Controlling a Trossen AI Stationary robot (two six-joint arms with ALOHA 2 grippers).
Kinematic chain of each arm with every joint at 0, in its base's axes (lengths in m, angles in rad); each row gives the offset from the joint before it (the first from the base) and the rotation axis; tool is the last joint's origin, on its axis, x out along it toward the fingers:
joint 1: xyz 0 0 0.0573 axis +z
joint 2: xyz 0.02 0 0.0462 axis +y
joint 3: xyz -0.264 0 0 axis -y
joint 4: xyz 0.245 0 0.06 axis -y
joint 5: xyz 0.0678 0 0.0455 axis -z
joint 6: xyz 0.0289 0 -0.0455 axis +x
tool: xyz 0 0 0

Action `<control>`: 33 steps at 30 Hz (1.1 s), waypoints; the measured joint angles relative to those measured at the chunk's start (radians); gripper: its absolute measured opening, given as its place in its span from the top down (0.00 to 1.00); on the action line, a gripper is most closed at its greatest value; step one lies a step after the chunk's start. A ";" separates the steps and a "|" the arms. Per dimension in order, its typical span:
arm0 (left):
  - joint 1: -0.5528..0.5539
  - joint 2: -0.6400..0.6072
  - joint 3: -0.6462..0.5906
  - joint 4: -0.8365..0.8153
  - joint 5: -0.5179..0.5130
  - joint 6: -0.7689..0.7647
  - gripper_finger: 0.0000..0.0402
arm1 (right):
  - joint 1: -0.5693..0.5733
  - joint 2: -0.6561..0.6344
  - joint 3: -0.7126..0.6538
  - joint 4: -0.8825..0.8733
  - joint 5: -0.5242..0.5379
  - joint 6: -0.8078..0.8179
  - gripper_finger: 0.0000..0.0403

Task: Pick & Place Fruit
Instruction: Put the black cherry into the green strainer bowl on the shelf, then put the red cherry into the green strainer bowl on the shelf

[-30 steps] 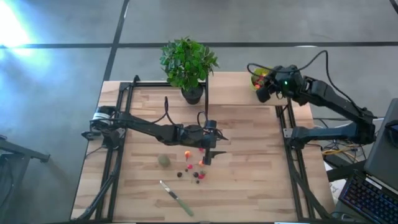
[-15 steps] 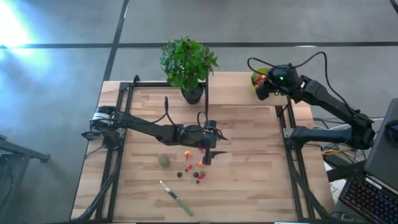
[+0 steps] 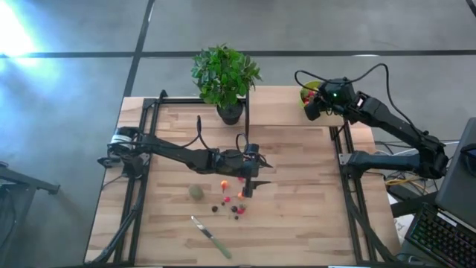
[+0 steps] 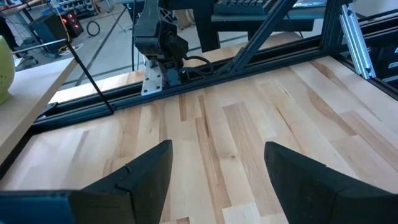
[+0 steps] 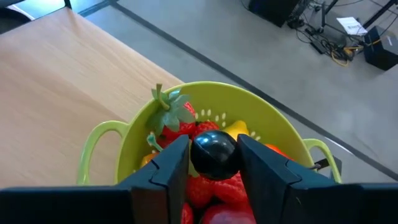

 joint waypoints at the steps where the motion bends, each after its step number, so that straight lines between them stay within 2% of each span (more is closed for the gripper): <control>1: 0.000 0.000 0.000 0.000 0.000 0.000 0.35 | 0.000 0.000 0.000 0.000 0.000 0.000 0.66; 9: 0.000 0.000 0.000 0.002 0.000 -0.001 0.35 | 0.000 0.000 -0.001 0.020 0.001 -0.031 0.53; 13: 0.000 0.000 0.000 -0.002 0.001 -0.018 0.35 | 0.002 -0.001 0.037 0.024 -0.008 0.005 0.50; 15: 0.000 0.000 0.000 -0.012 0.001 -0.016 0.35 | 0.010 -0.005 0.071 0.023 -0.074 0.009 0.49; 18: -0.001 0.000 0.000 -0.050 0.001 -0.003 0.35 | 0.040 -0.010 0.116 0.020 -0.236 0.004 0.50; 20: -0.003 -0.002 0.000 -0.090 0.001 0.010 0.35 | 0.080 -0.015 0.139 0.020 -0.299 0.003 0.52; 24: -0.013 -0.015 0.000 -0.180 0.008 0.015 0.35 | 0.203 -0.028 0.155 0.020 -0.306 -0.004 0.57; 29: -0.040 -0.042 0.000 -0.303 0.010 0.011 0.35 | 0.383 -0.033 0.141 0.018 -0.282 0.007 0.61; 33: -0.063 -0.053 0.000 -0.397 0.010 0.012 0.35 | 0.538 -0.031 0.099 0.019 -0.190 0.016 0.64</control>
